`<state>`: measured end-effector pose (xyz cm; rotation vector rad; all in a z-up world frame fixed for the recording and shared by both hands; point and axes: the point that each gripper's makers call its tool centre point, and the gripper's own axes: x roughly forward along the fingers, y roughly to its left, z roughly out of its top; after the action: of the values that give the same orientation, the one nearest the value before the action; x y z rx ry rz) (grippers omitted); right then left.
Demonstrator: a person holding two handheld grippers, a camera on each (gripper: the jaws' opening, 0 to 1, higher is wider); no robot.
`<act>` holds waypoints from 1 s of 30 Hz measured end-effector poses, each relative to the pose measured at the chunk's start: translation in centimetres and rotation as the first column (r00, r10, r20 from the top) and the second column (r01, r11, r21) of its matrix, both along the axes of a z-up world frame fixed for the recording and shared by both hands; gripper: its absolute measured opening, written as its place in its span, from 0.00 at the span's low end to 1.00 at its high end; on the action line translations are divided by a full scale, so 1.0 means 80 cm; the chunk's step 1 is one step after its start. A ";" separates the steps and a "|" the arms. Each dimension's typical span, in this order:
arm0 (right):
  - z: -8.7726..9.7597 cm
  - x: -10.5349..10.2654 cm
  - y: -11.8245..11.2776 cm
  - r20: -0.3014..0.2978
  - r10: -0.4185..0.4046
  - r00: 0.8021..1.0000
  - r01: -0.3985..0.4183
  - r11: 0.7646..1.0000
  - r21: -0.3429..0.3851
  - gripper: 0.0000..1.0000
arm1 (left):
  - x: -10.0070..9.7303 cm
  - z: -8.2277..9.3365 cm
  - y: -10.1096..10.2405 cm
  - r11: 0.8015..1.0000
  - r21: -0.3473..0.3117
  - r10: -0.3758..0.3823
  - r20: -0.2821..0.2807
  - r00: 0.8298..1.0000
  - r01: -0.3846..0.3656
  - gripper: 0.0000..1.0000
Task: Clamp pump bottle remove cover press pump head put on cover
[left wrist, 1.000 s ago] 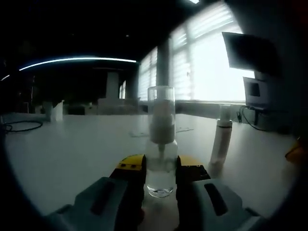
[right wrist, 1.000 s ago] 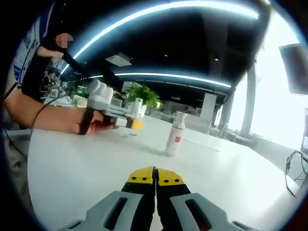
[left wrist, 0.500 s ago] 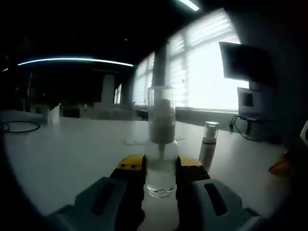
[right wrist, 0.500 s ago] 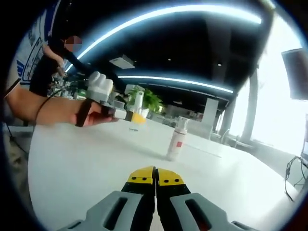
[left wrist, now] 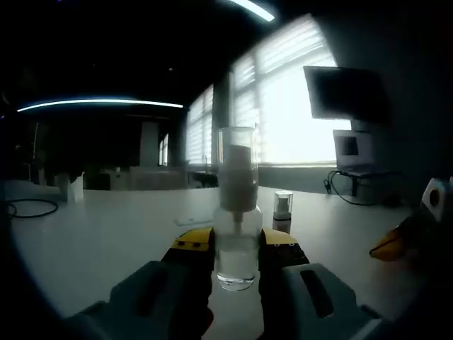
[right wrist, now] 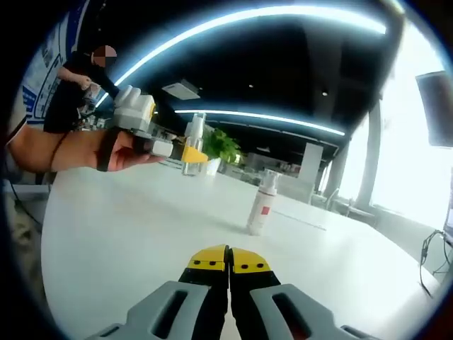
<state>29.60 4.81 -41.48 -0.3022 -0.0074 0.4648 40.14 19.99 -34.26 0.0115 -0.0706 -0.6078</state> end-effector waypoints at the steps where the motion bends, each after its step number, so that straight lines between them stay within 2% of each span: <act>1: 0.000 0.000 0.000 0.000 -0.001 1.000 0.001 1.000 -0.001 0.00 | -0.010 0.002 -0.005 1.000 0.001 -0.009 0.003 1.000 0.009 0.16; 4: -0.001 0.001 0.000 -0.001 -0.003 1.000 0.003 1.000 -0.003 0.00 | -0.022 0.007 -0.007 1.000 0.002 -0.022 0.009 1.000 0.022 0.16; 8: -0.001 0.000 0.000 0.000 -0.004 1.000 0.004 1.000 -0.005 0.00 | -0.023 0.011 0.000 0.999 0.015 -0.030 0.024 0.999 0.030 0.16; 12: -0.001 0.000 0.000 0.000 -0.001 1.000 0.001 1.000 -0.005 0.00 | -0.043 0.011 -0.003 0.999 0.019 -0.049 0.034 0.998 0.049 0.16; 16: -0.002 -0.001 -0.001 0.000 -0.004 1.000 0.004 1.000 -0.008 0.00 | -0.059 0.007 -0.008 0.997 0.043 -0.065 0.048 0.997 0.063 0.16; 22: -0.003 -0.001 0.000 -0.002 -0.001 1.000 0.001 1.000 -0.010 0.00 | -0.063 0.001 -0.004 0.995 0.021 -0.094 0.036 0.995 0.093 0.16; 30: -0.003 -0.001 0.002 -0.006 -0.002 1.000 0.002 1.000 -0.009 0.00 | -0.078 -0.012 -0.003 0.990 0.053 -0.132 0.029 0.991 0.131 0.16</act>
<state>29.49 4.97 -41.74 -0.3093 0.0003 0.4642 33.88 19.73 -35.19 0.0666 -0.0874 -0.7414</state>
